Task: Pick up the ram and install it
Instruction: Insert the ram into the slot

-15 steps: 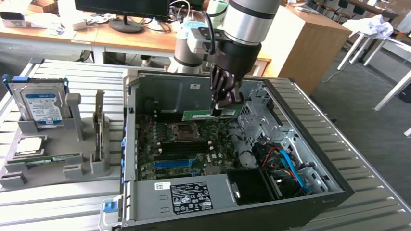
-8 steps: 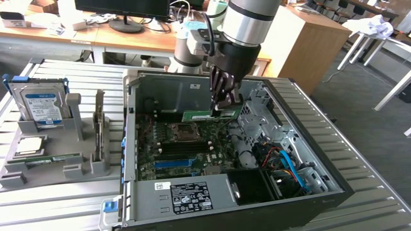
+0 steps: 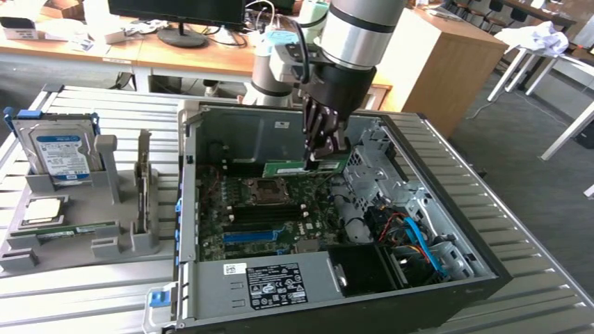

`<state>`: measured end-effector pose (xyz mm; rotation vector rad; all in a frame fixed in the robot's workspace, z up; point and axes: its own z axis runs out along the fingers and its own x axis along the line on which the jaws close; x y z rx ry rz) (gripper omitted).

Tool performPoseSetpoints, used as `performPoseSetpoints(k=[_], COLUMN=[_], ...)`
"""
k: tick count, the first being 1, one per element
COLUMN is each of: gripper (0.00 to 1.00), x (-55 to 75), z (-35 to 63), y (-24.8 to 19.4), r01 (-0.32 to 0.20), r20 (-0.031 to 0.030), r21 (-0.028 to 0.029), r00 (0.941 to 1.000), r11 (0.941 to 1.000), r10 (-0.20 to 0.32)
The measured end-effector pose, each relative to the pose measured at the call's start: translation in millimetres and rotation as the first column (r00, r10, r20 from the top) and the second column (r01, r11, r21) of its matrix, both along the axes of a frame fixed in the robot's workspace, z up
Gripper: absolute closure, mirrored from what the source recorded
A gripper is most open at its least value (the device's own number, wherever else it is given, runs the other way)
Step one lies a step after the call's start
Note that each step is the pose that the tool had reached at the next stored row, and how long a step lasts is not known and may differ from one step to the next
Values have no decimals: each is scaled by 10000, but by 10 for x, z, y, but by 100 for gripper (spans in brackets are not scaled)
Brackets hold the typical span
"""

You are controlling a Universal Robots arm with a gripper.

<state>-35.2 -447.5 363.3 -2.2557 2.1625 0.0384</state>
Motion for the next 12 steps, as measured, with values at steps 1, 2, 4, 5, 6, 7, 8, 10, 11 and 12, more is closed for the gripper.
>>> performPoseSetpoints(k=[1, 2, 4, 5, 6, 7, 8, 10, 11, 12], gripper=[87, 87, 87, 87, 87, 87, 87, 87, 87, 87], x=[0, 0, 0, 0, 0, 0, 0, 0, 0, 0], z=[-3, -6, -12, -15, -18, -22, -25, -31, -34, -37], y=[0, 0, 0, 0, 0, 0, 0, 0, 0, 0], r01=[0, 1, 0, 1, 0, 0, 0, 0, 0, 0], r20=[0, 0, 0, -1, 0, 0, 0, 0, 0, 0], r21=[0, 0, 0, 0, 0, 0, 0, 1, 0, 0], r00=[10000, 10000, 10000, 10000, 10000, 10000, 10000, 10000, 10000, 10000], r11=[10000, 10000, 10000, 10000, 10000, 10000, 10000, 10000, 10000, 10000], r10=[0, -1, 0, -1, 0, 0, 0, 0, 0, 0])
